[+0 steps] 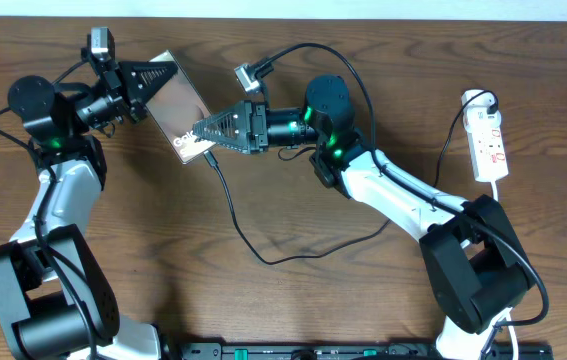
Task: Plug charger to phone and switch on socket
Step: 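Open the right gripper and pull it back from the phone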
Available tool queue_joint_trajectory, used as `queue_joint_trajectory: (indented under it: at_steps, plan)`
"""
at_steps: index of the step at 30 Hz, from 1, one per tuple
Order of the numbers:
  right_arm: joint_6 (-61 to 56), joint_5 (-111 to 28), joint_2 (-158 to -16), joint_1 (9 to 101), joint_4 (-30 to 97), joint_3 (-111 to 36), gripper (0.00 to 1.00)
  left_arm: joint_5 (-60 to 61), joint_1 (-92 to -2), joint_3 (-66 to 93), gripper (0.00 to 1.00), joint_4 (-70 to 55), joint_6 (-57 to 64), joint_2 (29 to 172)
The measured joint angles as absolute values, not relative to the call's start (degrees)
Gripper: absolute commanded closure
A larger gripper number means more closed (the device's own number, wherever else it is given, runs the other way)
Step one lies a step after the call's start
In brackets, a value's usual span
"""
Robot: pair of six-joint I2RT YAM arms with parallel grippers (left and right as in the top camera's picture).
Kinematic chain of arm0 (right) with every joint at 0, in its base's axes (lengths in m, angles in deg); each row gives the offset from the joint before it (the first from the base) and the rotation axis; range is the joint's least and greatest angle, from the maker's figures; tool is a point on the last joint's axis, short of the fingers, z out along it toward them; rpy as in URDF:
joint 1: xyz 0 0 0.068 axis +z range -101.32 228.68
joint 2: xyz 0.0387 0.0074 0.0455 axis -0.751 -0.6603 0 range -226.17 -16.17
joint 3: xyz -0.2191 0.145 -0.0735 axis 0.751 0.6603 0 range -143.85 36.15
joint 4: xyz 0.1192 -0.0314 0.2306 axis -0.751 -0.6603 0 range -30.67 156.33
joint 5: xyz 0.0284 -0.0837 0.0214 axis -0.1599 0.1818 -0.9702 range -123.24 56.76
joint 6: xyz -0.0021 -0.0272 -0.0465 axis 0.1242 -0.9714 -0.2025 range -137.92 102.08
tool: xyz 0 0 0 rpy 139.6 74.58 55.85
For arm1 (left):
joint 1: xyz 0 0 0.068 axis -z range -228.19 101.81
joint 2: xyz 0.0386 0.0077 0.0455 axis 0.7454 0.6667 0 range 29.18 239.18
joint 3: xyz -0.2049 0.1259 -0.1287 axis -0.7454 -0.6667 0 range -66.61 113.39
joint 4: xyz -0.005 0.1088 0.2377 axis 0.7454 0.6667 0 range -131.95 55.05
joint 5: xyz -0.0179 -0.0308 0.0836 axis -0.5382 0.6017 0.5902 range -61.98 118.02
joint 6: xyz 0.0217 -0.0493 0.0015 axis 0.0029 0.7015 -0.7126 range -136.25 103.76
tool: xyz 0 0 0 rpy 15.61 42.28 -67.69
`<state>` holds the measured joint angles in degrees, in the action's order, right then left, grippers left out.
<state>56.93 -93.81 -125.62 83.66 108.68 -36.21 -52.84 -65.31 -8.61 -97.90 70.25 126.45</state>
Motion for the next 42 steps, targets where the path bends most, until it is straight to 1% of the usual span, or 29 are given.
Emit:
queue_joint_trajectory:
  at_steps: [9,15,17,20,25,29,32,36,39,42]
  plan:
    - [56.88,-93.90,-125.62,82.35,108.83,-36.21,0.01,-53.10,-65.31,-8.61,0.93,-97.88,70.25,126.45]
    - [56.62,-93.99,-125.62,76.82,108.59,-36.21,0.01,-53.99,-65.31,-8.61,0.92,-97.90,69.58,126.45]
    - [55.72,-94.69,-125.62,74.55,106.60,-36.21,0.01,-54.63,-65.31,-8.61,0.93,-97.90,68.99,126.45]
    - [53.23,-95.93,-125.62,72.08,101.23,-36.27,0.01,-55.39,-65.34,-8.61,0.93,-97.88,67.98,126.45]
    - [44.01,-98.21,-125.64,69.67,84.40,-36.38,0.01,-56.16,-65.31,-8.61,0.93,-97.88,65.82,126.45]
    - [31.03,-98.82,-125.64,69.50,70.10,-36.43,0.01,-56.64,-65.31,-8.61,0.93,-96.43,63.65,126.45]
    - [23.70,-97.27,-125.64,69.54,62.87,-36.53,0.01,-56.57,-65.31,-8.61,0.93,-92.32,61.47,126.45]
    - [15.51,-91.28,-125.66,69.54,52.83,-36.53,0.01,-56.05,-65.31,-8.54,0.93,-84.08,56.07,126.45]
    - [10.96,-85.49,-125.68,69.54,47.15,-36.51,0.01,-55.20,-65.31,-8.54,0.93,-77.92,51.78,126.45]
    - [7.79,-79.80,-125.68,69.54,44.09,-36.51,0.01,-53.93,-65.31,-8.50,0.93,-71.21,46.41,126.45]
